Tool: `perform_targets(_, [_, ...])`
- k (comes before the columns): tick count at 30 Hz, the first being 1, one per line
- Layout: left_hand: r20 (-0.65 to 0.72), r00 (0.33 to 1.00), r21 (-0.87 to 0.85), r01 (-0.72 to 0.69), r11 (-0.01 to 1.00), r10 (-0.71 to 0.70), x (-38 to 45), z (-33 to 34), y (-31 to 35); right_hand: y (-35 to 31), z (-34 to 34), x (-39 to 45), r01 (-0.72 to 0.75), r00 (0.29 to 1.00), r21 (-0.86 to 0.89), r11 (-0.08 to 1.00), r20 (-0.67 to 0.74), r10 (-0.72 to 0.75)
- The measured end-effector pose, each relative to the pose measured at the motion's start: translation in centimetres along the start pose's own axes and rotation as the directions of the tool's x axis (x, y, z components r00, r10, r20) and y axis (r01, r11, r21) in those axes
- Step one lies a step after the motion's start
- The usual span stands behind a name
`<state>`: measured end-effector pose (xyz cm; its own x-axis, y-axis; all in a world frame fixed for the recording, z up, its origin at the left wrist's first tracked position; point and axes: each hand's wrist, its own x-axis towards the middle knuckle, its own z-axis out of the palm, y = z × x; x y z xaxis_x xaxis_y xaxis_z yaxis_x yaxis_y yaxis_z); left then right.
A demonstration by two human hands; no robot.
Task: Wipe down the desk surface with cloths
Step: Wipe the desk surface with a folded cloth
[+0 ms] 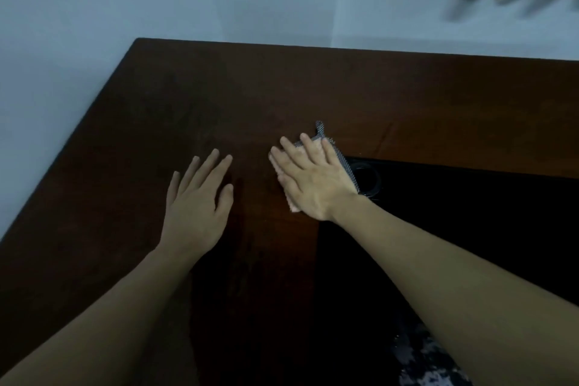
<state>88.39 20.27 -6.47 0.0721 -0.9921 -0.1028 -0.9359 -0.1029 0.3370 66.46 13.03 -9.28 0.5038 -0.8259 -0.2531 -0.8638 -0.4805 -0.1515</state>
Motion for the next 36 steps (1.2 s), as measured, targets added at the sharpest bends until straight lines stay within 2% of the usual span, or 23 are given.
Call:
perform_targets(5, [0.007,0.999,-0.012,-0.032,0.999,0.032,0.5,-0.5,-1.6,0.5,-0.5,1.6,-0.186,0.982,0.058,0.981,-0.016,0.187])
perform_targets(9, [0.025,0.999,-0.015,-0.039,0.999,0.039,0.9,-0.7,-3.0,1.6,-0.9,3.4,-0.365,0.927,0.114,0.924,-0.050,0.372])
perform_targets(11, [0.039,0.998,-0.013,-0.043,0.999,0.043,1.1,-0.7,-3.4,2.0,-0.9,3.7,-0.402,0.909,0.110,0.909,-0.071,0.410])
perform_targets(14, [0.037,0.999,-0.007,-0.036,0.999,0.037,1.3,-0.6,-4.4,1.3,-0.6,3.7,-0.363,0.927,0.052,0.930,-0.077,0.366])
perform_targets(18, [0.035,0.998,-0.018,-0.047,0.999,0.047,1.5,-0.7,-5.0,-1.5,-0.2,1.9,-0.205,0.978,-0.012,0.979,-0.040,0.204])
perform_targets(24, [0.035,0.998,0.001,-0.050,0.999,0.050,1.9,-0.8,-5.4,-4.7,1.3,-3.0,-0.037,0.999,-0.045,0.998,0.022,0.038])
perform_targets(27, [0.044,0.997,-0.007,-0.059,0.998,0.059,2.1,-1.0,-5.6,-3.3,0.8,-1.9,-0.062,0.998,-0.074,0.995,0.012,0.063])
perform_targets(32, [0.017,0.998,-0.001,-0.057,0.998,0.057,2.3,-1.1,-6.9,-0.3,-0.9,3.3,-0.256,0.966,-0.039,0.966,-0.040,0.254])
perform_targets(34, [0.023,0.999,0.008,-0.049,0.999,0.049,2.3,-1.0,-7.6,-1.2,-0.8,3.6,-0.264,0.964,-0.020,0.964,-0.034,0.263])
perform_targets(36, [0.031,0.999,0.012,-0.030,0.999,0.030,2.3,-0.7,-8.1,-3.5,0.1,2.1,-0.211,0.977,-0.038,0.977,-0.016,0.211])
